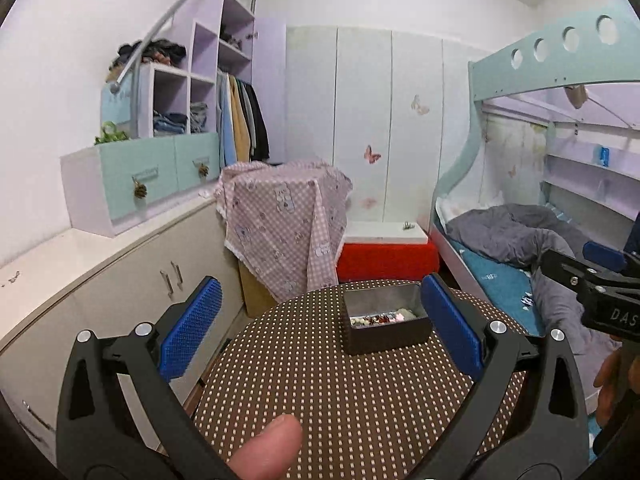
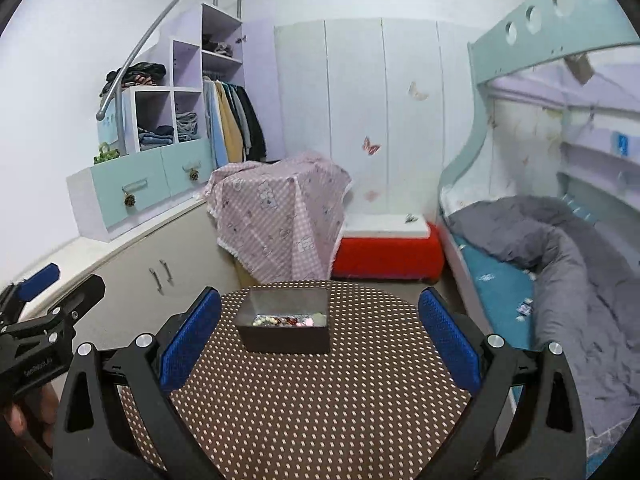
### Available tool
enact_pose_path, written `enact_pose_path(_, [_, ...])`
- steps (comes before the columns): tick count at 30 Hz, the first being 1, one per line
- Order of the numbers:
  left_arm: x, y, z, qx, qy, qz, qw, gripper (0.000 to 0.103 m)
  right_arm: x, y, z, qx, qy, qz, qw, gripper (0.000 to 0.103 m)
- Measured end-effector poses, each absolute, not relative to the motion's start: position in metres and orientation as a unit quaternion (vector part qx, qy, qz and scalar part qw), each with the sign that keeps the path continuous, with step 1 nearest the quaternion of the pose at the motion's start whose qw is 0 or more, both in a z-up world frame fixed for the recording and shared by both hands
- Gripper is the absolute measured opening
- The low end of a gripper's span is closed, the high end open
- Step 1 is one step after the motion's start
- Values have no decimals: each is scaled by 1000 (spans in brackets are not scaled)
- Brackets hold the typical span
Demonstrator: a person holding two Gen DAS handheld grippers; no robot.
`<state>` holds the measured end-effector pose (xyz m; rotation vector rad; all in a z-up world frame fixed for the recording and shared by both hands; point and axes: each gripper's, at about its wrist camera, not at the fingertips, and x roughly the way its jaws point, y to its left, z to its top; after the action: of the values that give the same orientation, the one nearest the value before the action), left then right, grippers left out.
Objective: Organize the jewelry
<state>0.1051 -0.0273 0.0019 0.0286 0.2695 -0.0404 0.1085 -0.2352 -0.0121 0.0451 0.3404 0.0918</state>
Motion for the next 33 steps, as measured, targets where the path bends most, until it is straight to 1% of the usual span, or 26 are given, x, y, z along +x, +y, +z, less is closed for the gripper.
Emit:
enact_pose_path(6, [57, -36, -10, 46, 104, -4, 994, 97, 61, -219, -19, 6, 137, 32, 990, 95])
enact_pose_path(15, [9, -22, 4, 16, 80, 0, 997, 97, 7, -207, -14, 3, 101, 23, 995, 95])
enact_pose_path(19, [0, -19, 9, 12, 72, 8, 997, 97, -8, -204, -14, 4, 90, 26, 996, 95])
enact_pose_path(33, [-10, -20, 5, 7, 69, 6, 998, 97, -20, -200, -8, 7, 75, 22, 997, 95])
